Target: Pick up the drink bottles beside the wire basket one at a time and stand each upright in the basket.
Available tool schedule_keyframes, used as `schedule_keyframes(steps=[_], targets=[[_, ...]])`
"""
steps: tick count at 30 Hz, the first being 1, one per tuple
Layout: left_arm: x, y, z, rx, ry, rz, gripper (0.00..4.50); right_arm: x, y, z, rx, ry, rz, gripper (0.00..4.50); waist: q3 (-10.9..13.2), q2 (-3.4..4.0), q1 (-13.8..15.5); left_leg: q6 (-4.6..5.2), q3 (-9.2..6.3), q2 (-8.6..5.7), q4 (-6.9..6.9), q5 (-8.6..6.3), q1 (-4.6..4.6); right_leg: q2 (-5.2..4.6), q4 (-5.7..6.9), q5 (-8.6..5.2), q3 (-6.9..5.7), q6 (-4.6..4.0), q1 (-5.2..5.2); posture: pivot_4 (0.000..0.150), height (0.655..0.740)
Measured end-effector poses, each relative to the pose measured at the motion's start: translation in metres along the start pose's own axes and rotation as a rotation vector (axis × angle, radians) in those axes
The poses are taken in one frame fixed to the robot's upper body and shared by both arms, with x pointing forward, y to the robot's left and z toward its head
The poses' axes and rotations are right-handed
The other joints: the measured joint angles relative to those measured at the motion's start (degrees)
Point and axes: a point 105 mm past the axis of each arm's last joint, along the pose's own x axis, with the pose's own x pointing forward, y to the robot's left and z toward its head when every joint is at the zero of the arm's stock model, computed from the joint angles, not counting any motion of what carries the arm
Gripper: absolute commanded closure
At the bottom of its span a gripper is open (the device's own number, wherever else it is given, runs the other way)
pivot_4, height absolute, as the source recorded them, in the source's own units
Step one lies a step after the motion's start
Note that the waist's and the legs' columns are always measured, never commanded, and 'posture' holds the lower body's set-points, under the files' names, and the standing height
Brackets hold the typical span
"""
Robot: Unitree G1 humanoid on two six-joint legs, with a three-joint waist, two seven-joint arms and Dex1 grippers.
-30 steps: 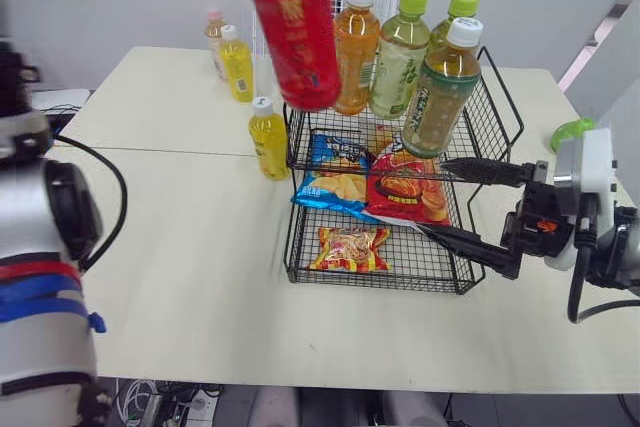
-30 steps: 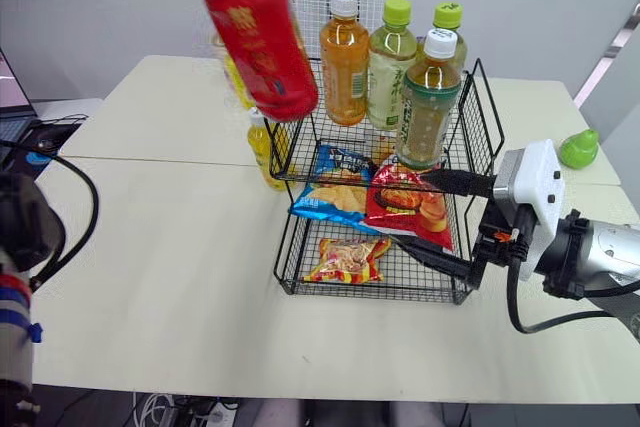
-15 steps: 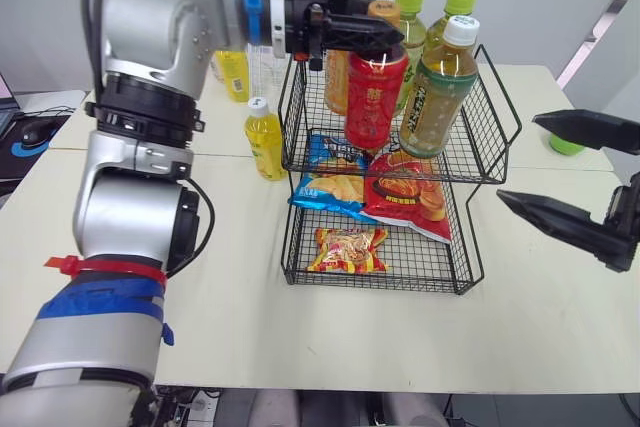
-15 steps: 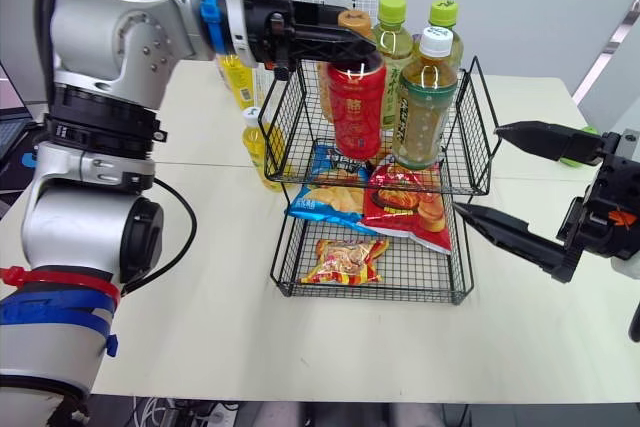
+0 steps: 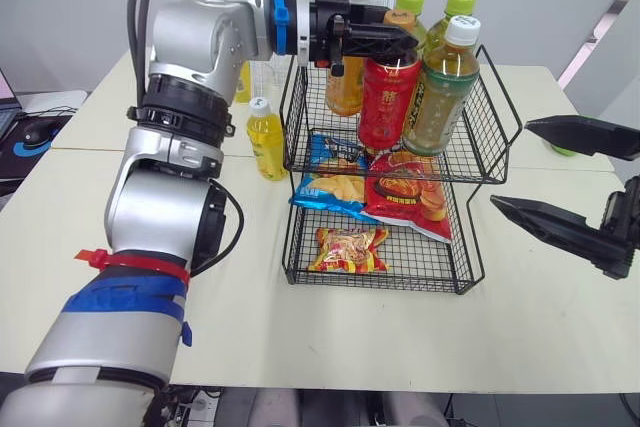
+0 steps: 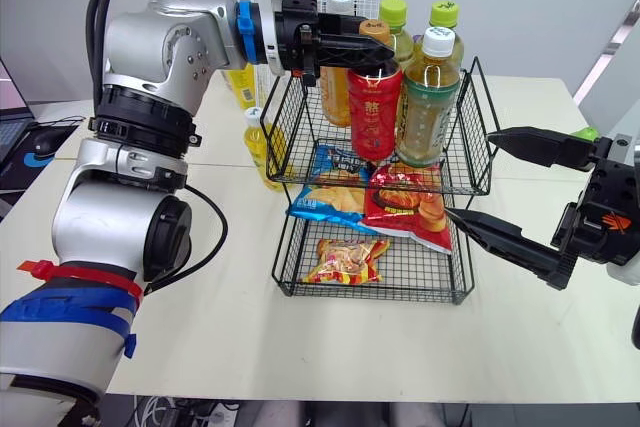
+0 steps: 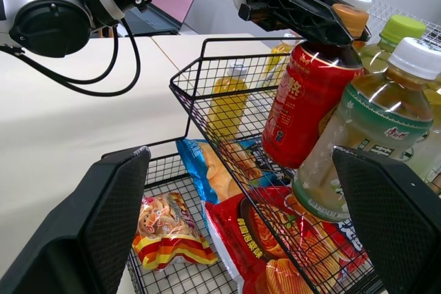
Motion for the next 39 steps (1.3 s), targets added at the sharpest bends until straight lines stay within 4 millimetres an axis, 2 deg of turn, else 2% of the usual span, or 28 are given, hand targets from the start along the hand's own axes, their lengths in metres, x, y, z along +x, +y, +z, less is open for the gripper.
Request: schedule_keyframes(steps=[2,3,7,11,20,25,27,30,35,39], targets=[[0.0,-0.001,0.001,-0.009,0.0,-0.019,3.15,0.0,0.0,-0.001,0.002,0.002,0.0,0.0,0.0,0.0,0.0,0.0,0.0,0.0,0.0,0.0,0.0,0.0,0.0,0.0,0.0,0.0,0.0,0.15,0.736],[0.0,-0.003,0.0,-0.012,0.001,-0.033,2.44,0.0,0.0,-0.001,0.003,0.004,0.0,0.0,0.0,0.0,0.0,0.0,0.0,0.0,0.0,0.0,0.0,0.0,-0.01,0.0,0.0,0.0,0.0,0.15,0.736],[-0.002,-0.007,-0.001,-0.024,0.006,-0.077,1.31,-0.001,0.0,0.0,-0.001,0.001,-0.003,0.0,0.0,0.0,0.0,0.0,0.0,0.0,0.0,0.0,0.0,0.0,0.0,0.0,0.0,0.0,0.0,0.15,0.736],[-0.015,-0.009,0.007,-0.002,0.013,-0.1,0.12,-0.001,0.0,-0.001,0.002,0.002,0.0,0.0,0.0,0.0,-0.1,0.0,0.0,0.02,-0.02,0.0,0.01,0.02,0.0,0.0,0.0,-0.01,-0.01,0.15,0.736],[-0.058,-0.014,0.023,0.06,0.037,-0.066,0.05,-0.001,0.0,0.001,-0.01,-0.015,0.005,0.0,0.0,0.01,-0.1,0.0,-0.02,0.05,-0.01,0.0,0.02,0.02,0.0,0.0,-0.02,0.0,0.0,0.15,0.736],[-0.094,-0.017,0.033,0.056,0.008,0.025,0.05,0.005,0.0,0.004,-0.031,-0.054,0.017,0.0,0.0,0.02,-0.4,0.0,-0.04,0.08,-0.01,0.0,0.05,0.04,0.04,0.0,-0.03,0.0,0.0,0.15,0.736],[-0.113,-0.013,0.033,0.063,0.007,0.113,0.05,0.011,0.001,0.006,-0.03,-0.101,0.012,0.0,0.0,0.03,-0.4,0.0,-0.03,0.09,0.01,0.0,0.08,0.04,0.04,0.0,-0.02,0.01,0.02,0.15,0.736],[-0.134,-0.006,0.025,0.067,0.02,0.239,0.05,0.021,0.007,0.004,-0.014,-0.132,0.021,0.0,0.0,0.03,-0.4,-0.01,-0.04,0.1,0.01,0.0,0.08,0.03,0.06,0.0,-0.03,-0.01,0.02,0.15,0.736],[-0.168,0.014,-0.004,0.019,0.032,0.479,0.05,0.035,0.024,-0.005,0.007,-0.131,0.064,0.0,0.0,0.01,0.0,-0.01,-0.07,0.09,0.07,0.0,0.05,0.0,0.07,0.03,-0.08,-0.05,0.02,0.15,0.736],[-0.194,0.019,-0.027,0.017,0.065,0.602,0.05,0.043,0.038,-0.012,0.004,-0.135,0.084,0.0,-0.1,0.0,0.1,-0.01,-0.06,0.08,0.06,0.0,0.07,-0.03,0.07,0.03,-0.08,-0.06,0.04,0.15,0.736]])
